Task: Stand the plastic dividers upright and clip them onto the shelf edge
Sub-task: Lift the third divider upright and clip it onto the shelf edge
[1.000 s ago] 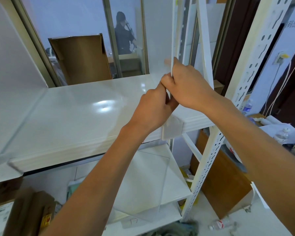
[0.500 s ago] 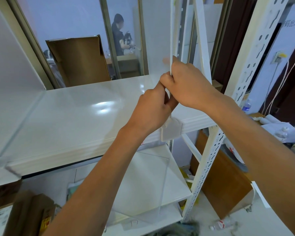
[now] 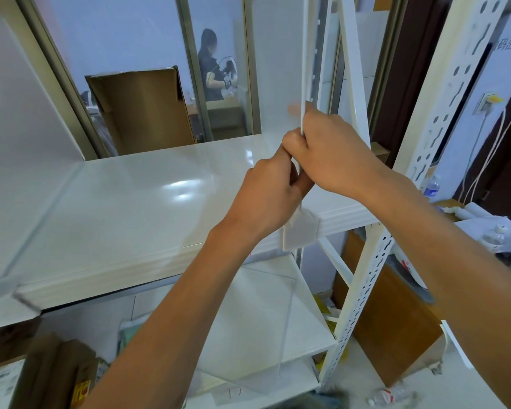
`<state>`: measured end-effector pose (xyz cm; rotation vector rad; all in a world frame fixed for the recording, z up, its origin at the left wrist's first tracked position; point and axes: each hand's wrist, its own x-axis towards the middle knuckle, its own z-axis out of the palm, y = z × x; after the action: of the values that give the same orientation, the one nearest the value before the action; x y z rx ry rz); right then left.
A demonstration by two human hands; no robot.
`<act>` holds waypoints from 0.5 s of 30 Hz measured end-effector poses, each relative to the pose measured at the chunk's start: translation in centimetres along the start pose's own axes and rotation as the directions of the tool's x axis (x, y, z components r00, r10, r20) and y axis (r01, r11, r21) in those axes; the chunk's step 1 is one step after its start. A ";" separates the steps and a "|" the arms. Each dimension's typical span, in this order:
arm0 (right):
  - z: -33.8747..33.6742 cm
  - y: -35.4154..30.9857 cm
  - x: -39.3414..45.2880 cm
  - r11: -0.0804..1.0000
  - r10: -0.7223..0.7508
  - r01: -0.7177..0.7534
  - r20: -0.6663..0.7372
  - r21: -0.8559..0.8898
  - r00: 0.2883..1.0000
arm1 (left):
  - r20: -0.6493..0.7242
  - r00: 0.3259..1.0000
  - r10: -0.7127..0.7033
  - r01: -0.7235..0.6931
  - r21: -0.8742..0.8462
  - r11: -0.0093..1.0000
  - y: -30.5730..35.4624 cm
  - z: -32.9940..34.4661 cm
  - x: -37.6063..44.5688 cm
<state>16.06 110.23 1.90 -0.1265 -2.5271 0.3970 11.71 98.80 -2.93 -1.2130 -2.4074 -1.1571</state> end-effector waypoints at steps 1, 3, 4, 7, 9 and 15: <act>0.0 0.0 0.0 1.000 -0.001 0.001 0.001 -0.002 1.000 | 0.001 1.000 -0.003 0.003 0.001 1.000 0.0 0.0 0.0; 0.1 -0.1 0.0 1.000 -0.006 0.006 0.000 -0.002 1.000 | 0.003 1.000 -0.010 0.010 0.004 1.000 -0.1 0.1 -0.1; 0.1 -0.1 0.0 1.000 -0.009 0.009 -0.001 -0.001 1.000 | 0.001 1.000 -0.014 0.014 0.005 1.000 -0.1 0.1 -0.1; 0.3 -0.2 0.0 1.000 -0.009 0.009 0.001 0.000 1.000 | 0.000 1.000 -0.024 0.024 0.013 1.000 0.0 0.3 -0.1; 0.3 -0.1 0.1 1.000 -0.006 0.006 0.005 0.006 1.000 | -0.003 1.000 -0.022 0.022 0.025 0.999 0.0 0.3 0.0; 1.3 1.0 -0.8 0.996 0.027 -0.028 0.021 0.080 0.999 | 0.023 1.000 -0.002 0.000 0.053 0.999 -0.5 1.5 -0.4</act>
<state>16.05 110.72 0.14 -0.1268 -2.5273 0.5132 11.84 99.43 -4.41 -1.2161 -2.4396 -1.0787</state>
